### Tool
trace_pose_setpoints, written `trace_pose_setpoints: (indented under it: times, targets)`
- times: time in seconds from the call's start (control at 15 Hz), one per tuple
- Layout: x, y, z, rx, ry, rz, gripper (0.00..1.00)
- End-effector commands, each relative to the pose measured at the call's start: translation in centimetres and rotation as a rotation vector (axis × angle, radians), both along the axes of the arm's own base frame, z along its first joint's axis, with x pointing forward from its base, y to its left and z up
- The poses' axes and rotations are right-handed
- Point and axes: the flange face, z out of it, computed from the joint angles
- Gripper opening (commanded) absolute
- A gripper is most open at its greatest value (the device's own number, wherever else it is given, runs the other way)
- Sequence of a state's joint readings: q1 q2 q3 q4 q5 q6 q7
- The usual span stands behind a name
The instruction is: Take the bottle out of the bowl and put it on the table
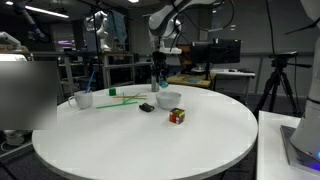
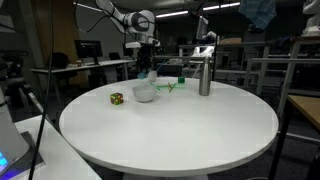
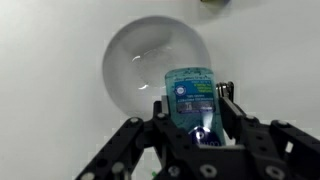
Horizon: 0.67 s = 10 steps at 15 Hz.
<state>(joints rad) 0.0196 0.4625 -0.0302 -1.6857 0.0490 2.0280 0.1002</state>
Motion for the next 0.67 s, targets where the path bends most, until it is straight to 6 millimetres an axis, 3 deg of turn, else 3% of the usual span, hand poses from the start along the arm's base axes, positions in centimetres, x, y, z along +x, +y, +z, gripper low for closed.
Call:
trace_pose_setpoints:
  times: [0.0,0.33,0.6]
  targets:
    - [-0.6,0.3,2.4,0.002,-0.068,0.0,0.28]
    - [-2.3,0.2,2.3,0.007,-0.182,-0.074,0.28]
    - [-4.8,0.2,0.9,0.0,-0.205,-0.166,0.28]
